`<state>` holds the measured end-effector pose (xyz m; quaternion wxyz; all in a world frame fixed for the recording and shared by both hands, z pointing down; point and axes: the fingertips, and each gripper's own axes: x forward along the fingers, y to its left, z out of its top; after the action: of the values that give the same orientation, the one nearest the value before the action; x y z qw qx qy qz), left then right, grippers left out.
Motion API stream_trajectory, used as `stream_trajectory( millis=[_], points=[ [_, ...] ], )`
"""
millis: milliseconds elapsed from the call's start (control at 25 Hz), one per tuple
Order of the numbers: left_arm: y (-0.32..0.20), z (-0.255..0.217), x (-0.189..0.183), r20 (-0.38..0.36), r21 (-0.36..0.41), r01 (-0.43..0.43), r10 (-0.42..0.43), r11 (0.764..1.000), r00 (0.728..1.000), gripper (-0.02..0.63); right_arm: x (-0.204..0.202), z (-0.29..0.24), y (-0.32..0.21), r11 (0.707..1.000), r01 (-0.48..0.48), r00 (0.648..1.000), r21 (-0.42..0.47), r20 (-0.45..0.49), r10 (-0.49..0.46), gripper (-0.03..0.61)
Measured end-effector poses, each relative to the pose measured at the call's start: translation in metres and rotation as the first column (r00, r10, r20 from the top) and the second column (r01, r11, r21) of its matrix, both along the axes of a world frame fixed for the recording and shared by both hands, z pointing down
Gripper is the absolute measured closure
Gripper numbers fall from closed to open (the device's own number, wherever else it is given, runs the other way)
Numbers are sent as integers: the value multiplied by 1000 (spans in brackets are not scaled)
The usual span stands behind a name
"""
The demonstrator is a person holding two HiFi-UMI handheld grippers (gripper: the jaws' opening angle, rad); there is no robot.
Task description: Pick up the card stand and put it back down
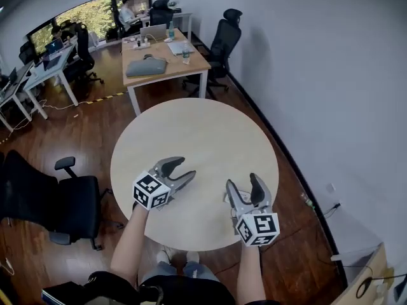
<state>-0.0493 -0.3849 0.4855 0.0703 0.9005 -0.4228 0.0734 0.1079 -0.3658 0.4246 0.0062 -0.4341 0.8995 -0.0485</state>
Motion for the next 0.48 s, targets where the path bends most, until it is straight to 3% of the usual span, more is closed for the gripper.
stream_trajectory(
  millis=[160,320,480],
  points=[
    [65,-36,-56,-3,71,181,-182,981,983,368,-61,-17,27,992,124,992,35,25,-125,267],
    [148,-52,-109,30,106,329,-334,938,942,367,-129,-31,78,967,241,970,81,24,-244,267],
    [238,-64,-127,15,136,437,-443,889,897,367,-156,-42,147,947,294,956,130,-14,-295,267]
  ],
)
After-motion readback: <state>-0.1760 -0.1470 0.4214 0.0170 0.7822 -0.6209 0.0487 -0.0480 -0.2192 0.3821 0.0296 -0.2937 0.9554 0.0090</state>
